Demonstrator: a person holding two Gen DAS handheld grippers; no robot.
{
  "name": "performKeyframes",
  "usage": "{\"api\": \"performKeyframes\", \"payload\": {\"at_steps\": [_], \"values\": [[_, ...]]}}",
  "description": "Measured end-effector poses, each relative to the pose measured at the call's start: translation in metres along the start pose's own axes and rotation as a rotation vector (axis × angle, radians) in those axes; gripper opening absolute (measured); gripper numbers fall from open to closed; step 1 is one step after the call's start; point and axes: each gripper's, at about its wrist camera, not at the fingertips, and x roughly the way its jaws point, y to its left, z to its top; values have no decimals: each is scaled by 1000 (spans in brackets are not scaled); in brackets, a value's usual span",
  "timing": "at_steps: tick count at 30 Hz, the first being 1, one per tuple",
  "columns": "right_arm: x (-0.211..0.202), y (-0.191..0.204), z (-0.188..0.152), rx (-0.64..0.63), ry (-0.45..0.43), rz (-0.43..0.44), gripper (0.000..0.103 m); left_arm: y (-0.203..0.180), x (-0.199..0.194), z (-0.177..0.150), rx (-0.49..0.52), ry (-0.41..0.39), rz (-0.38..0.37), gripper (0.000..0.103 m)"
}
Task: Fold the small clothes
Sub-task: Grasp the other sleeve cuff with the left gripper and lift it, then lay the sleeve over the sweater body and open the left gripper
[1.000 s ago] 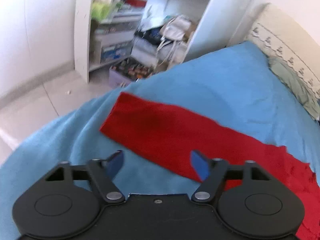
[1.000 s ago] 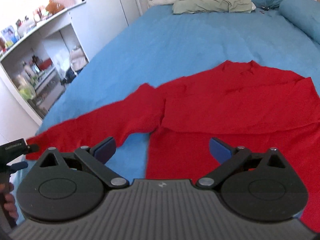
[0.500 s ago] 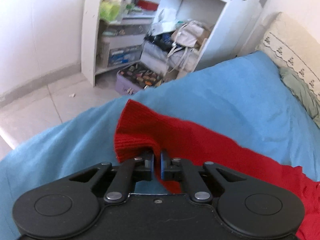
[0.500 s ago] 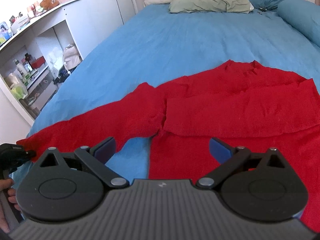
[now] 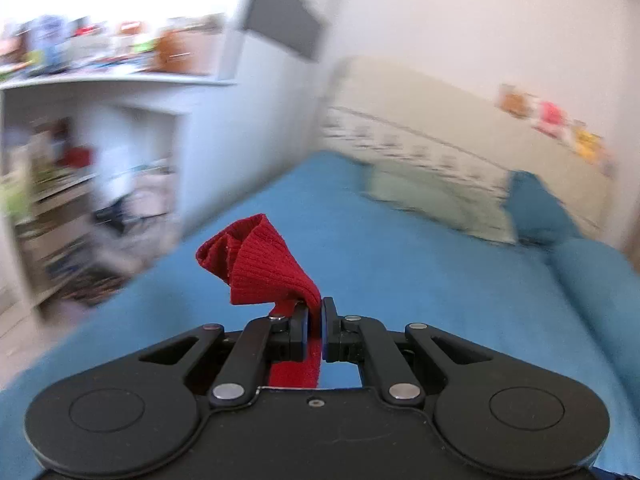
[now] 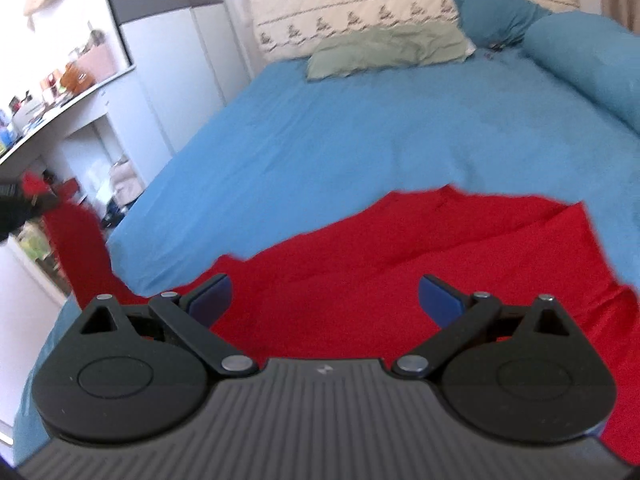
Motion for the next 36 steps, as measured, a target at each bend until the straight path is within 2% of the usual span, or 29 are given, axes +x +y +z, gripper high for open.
{"api": "performKeyframes", "payload": {"at_steps": [4,8,13,16,18,20,22,24,25,27,30,33,36], "values": [[-7,-64,17,32,-9,-51,103,-92,25,-23,53,51,-125,6],[-12,-131,27,49,-4,-104,103,-165,59,-75,75,169,-185,6],[0,-197,21,68,57,-130,103,-214,101,-158,173,332,-166,6],[12,-224,10,85,104,-122,103,-226,117,-201,248,425,-141,6],[20,-233,4,91,128,-111,103,-227,121,-215,276,448,-120,8],[27,-237,3,93,142,-94,103,-226,121,-220,285,453,-117,17],[31,-237,4,95,150,-70,103,-222,116,-219,296,455,-131,62],[33,-231,7,86,158,-29,103,-215,102,-215,317,432,-116,79],[34,-225,9,72,162,-8,103,-213,94,-211,329,421,-101,83],[38,-206,13,18,176,40,103,-191,73,-201,331,405,-56,88],[55,-170,17,-92,231,119,103,-149,55,-186,326,373,36,90],[80,-125,11,-200,270,163,103,-105,54,-176,338,367,156,90],[109,-92,1,-263,300,185,103,-64,60,-174,297,400,225,90]]}}
